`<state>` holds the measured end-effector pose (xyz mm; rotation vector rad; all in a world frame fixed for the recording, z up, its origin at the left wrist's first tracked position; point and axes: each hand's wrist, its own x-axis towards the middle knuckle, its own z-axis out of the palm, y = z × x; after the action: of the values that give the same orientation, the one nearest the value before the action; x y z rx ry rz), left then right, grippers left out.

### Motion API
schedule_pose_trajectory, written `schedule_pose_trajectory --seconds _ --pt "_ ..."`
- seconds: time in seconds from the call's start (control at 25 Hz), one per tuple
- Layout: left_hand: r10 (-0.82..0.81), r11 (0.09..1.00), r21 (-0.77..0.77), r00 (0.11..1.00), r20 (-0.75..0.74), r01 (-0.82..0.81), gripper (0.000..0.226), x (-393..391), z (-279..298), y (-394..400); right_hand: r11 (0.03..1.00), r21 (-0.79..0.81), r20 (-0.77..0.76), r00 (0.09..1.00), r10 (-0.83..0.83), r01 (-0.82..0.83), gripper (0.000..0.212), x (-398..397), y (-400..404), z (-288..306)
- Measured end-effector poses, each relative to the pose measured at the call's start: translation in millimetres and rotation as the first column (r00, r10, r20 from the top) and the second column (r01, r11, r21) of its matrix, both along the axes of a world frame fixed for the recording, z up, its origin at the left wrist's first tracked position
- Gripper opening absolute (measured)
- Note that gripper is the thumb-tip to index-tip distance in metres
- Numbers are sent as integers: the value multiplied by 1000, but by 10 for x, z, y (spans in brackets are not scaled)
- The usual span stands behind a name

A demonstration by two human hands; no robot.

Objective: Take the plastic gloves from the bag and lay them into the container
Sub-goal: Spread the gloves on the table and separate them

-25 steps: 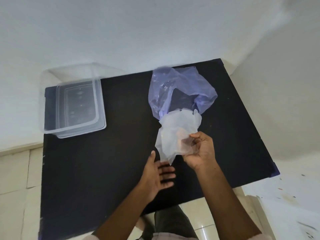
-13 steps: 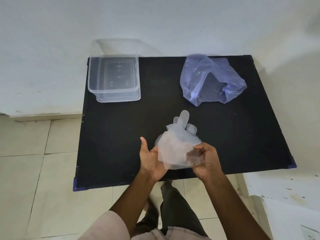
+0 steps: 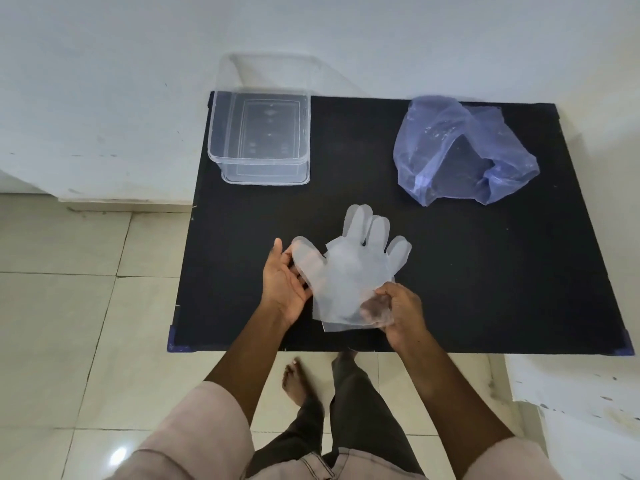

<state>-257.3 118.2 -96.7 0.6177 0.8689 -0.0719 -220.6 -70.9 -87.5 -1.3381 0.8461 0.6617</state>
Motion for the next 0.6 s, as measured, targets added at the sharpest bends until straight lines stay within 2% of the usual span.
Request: schedule_pose_trajectory --seconds 0.12,0.2,0.32,0.36,0.44,0.48,0.52,0.6 --pt "-119 947 272 974 -190 169 42 -92 -68 -3 988 -146 9 998 55 -53 8 -37 37 -62" --pt "-132 869 424 946 -297 254 33 -215 -79 11 963 -236 34 990 140 -128 19 -63 11 -87" --pt "-208 738 511 869 -448 440 30 -401 -62 1 865 -410 83 932 353 -291 34 -80 -47 -16" --pt "-262 696 502 833 -487 513 25 -442 -50 -27 797 -492 90 890 447 -351 42 -87 -68 13" --pt "-369 581 495 751 -547 646 15 -488 -50 -100 559 -708 46 761 647 -432 62 -106 -102 40" --pt "-406 513 504 713 -571 695 14 -490 -61 -132 430 -798 12 701 713 -423 67 -121 -107 49" --pt "-426 455 512 683 -593 728 18 -483 -80 -157 342 -852 -2 656 755 -396 70 -141 -97 67" --pt "-432 382 513 639 -637 769 26 -463 -127 -174 299 -871 10 593 805 -390 70 -187 -33 92"
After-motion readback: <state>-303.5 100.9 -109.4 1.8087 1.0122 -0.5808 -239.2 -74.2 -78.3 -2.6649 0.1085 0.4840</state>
